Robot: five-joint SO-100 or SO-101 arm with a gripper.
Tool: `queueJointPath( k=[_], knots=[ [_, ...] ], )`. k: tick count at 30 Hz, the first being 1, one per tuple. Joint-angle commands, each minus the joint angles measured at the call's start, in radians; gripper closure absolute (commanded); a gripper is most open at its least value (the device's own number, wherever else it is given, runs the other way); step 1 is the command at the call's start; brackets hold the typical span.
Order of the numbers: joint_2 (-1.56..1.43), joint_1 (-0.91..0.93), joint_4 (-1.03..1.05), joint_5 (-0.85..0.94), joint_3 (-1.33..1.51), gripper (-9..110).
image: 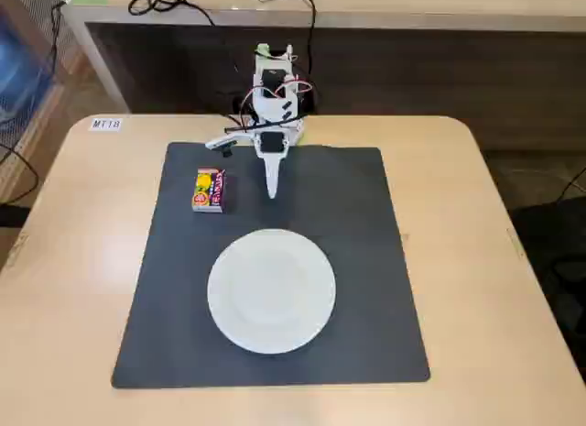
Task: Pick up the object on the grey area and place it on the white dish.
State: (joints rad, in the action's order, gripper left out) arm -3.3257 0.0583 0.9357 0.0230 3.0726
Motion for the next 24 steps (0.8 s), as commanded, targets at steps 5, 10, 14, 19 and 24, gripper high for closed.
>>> queueJointPath(
  k=[5, 10, 14, 19, 24],
  knots=[
    [0.546, 0.015, -0.046, 0.002, -0.532, 102],
    [0.551, 0.014, -0.048, 0.003, -0.532, 102],
    [0.552, 0.018, -0.049, -0.006, -0.532, 102],
    [0.63, 0.06, -0.063, -0.126, -0.569, 102],
    [0.785, 0.158, -0.017, -0.313, -0.676, 102]
  ],
)
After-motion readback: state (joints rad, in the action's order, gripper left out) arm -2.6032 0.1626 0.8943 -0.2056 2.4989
